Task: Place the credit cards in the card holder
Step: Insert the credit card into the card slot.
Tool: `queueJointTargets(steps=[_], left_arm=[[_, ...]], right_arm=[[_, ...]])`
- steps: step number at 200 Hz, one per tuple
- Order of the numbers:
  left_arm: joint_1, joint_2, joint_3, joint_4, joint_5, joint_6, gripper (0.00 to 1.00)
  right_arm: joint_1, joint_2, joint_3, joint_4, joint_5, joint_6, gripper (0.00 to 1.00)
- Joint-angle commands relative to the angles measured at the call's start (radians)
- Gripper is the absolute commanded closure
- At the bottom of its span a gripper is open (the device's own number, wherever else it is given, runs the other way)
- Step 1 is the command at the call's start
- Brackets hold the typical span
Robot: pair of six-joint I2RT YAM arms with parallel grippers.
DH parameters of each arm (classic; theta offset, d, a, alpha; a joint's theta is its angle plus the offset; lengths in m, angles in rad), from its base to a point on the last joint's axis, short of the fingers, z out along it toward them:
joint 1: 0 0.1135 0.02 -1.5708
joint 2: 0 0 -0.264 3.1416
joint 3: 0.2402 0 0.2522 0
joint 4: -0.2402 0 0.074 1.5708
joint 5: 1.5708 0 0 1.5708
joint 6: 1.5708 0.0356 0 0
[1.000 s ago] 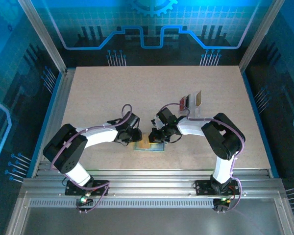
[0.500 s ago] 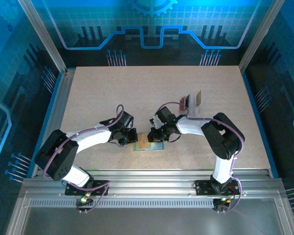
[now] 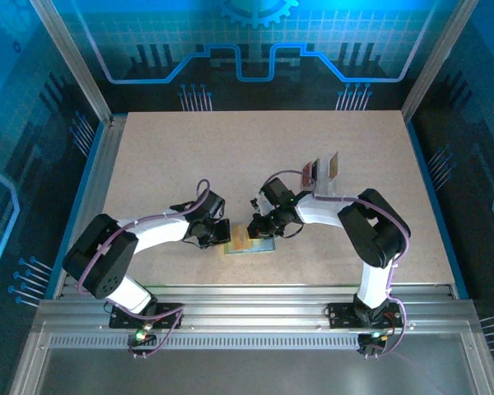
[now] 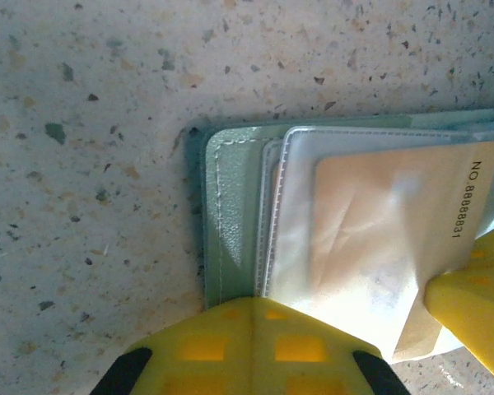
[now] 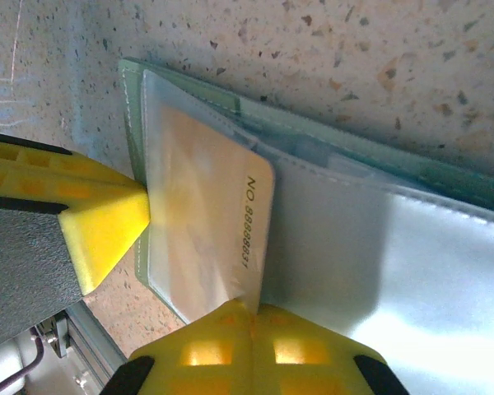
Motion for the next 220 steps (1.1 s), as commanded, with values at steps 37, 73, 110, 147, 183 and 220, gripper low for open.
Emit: queueJointTargets(steps=[37, 73, 110, 147, 183, 220], left_arm=[[0.006, 0.049, -0.053, 0.057, 0.020, -0.018, 0.97], [0.005, 0.043, -0.061, 0.067, 0.025, -0.021, 0.97], [0.004, 0.034, -0.065, 0.065, 0.021, -0.020, 0.96], [0.005, 0.034, -0.072, 0.065, 0.013, -0.016, 0.96], [0.005, 0.035, -0.075, 0.067, 0.010, -0.017, 0.96], [0.005, 0.043, -0.078, 0.072, 0.012, -0.018, 0.96]], right_arm=[[0.056, 0.046, 0.038, -0.020, 0.010, 0.017, 1.00], [0.087, 0.059, 0.043, 0.023, 0.013, 0.062, 1.00], [0.096, 0.045, 0.054, -0.024, 0.055, 0.039, 0.94], [0.075, -0.024, 0.088, -0.177, 0.134, -0.039, 0.74], [0.049, -0.070, 0.116, -0.281, 0.169, -0.100, 0.69], [0.035, -0.079, 0.168, -0.388, 0.294, -0.154, 0.77]])
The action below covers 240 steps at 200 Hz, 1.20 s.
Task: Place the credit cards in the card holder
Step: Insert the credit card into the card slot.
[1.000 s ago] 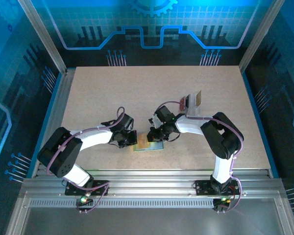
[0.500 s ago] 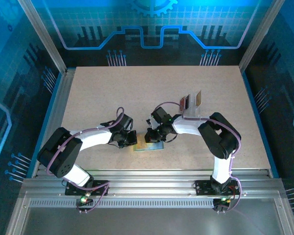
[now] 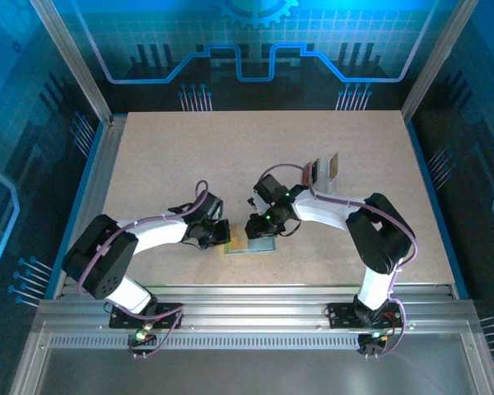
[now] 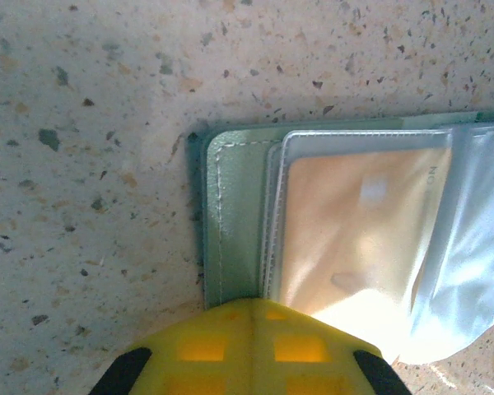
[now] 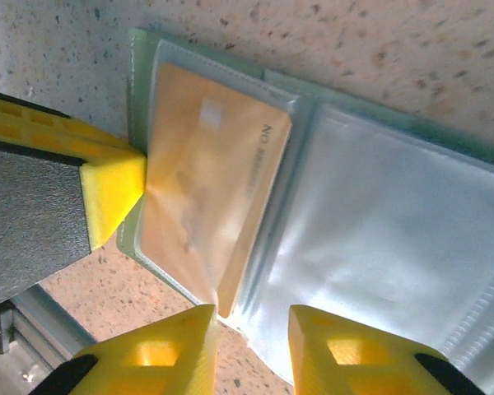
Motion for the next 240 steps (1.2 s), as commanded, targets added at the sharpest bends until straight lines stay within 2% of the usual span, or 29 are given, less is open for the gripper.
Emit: queueJointTargets(steps=[1, 48, 127, 162, 205, 240], left_arm=[[-0.003, 0.048, -0.043, 0.013, -0.007, -0.017, 0.96], [-0.003, 0.052, -0.042, 0.015, -0.006, -0.019, 0.96], [-0.003, 0.053, -0.037, 0.010, -0.003, -0.019, 0.95], [-0.004, 0.053, -0.037, 0.009, -0.004, -0.017, 0.95], [-0.004, 0.053, -0.035, 0.006, -0.004, -0.014, 0.95], [-0.004, 0.053, -0.039, 0.007, -0.006, -0.013, 0.95]], right_arm=[[-0.018, -0.018, 0.055, -0.128, 0.108, -0.062, 0.77], [-0.023, 0.044, 0.123, -0.185, 0.209, -0.099, 0.73], [0.001, 0.136, 0.182, -0.185, 0.276, -0.128, 0.71], [0.036, 0.160, 0.156, -0.181, 0.318, -0.123, 0.69], [0.060, 0.175, 0.114, -0.181, 0.350, -0.094, 0.74], [0.064, 0.160, 0.110, -0.184, 0.353, -0.092, 0.84]])
